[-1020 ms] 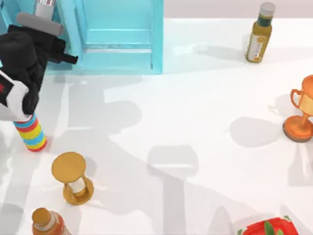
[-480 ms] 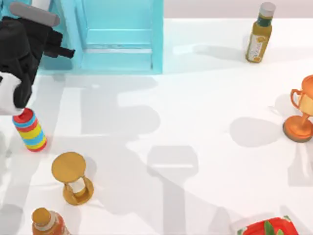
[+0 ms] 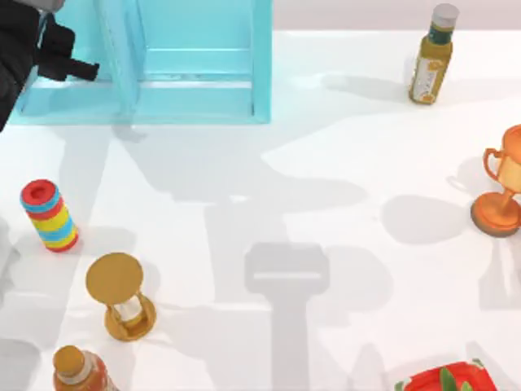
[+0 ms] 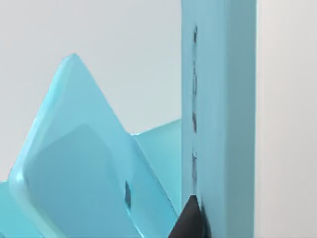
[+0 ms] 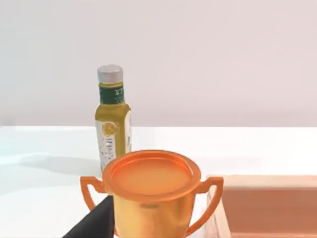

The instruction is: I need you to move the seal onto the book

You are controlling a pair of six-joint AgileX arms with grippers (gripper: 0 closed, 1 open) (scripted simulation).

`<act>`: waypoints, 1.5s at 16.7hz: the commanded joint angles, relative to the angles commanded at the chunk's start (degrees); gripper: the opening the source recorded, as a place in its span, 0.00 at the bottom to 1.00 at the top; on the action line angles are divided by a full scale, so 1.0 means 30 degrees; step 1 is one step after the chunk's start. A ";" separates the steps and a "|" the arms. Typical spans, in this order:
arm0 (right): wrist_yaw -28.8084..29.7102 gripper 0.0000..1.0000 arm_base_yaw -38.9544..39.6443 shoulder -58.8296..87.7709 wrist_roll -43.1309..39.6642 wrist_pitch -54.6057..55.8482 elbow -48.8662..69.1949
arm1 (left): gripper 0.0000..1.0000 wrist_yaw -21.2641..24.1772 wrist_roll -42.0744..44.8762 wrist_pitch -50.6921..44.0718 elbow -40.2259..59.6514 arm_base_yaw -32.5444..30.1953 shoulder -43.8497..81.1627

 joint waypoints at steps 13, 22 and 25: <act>0.0000 1.00 0.0000 0.0000 0.0000 0.0000 0.0000 | 0.00 -0.0687 0.0198 -0.5631 -0.3440 -0.0151 -1.0052; 0.0000 1.00 0.0000 0.0000 0.0000 0.0000 0.0000 | 0.00 -0.2217 -0.3587 -0.6209 -0.2429 -0.1831 -0.8887; 0.0000 1.00 0.0000 0.0000 0.0000 0.0000 0.0000 | 0.00 -0.3857 -0.7702 -0.6867 -0.1322 -0.3600 -0.7662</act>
